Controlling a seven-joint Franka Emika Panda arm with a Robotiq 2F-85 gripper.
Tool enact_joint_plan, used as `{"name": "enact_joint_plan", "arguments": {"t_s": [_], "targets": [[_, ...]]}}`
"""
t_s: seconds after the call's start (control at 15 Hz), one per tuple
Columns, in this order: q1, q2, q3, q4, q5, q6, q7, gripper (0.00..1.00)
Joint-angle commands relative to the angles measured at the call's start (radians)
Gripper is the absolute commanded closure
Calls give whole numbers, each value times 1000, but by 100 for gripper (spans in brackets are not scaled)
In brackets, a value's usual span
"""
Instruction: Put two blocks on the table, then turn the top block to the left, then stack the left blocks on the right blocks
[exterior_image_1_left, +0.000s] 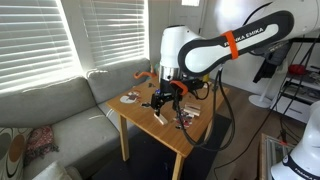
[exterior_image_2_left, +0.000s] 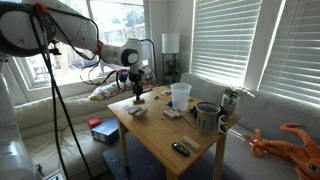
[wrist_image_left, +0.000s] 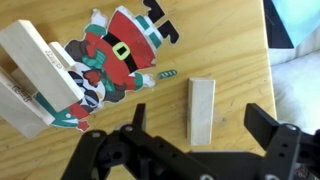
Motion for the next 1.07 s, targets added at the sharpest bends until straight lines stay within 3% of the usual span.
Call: {"name": "enact_joint_plan", "arguments": {"t_s": [0.0, 0.47, 0.6, 1.0], "targets": [[21, 48, -9, 41, -25, 55, 66, 0], [32, 95, -18, 60, -23, 94, 105, 3], [33, 102, -19, 65, -15, 88, 110, 25], [33, 100, -28, 58, -27, 76, 126, 68]]}}
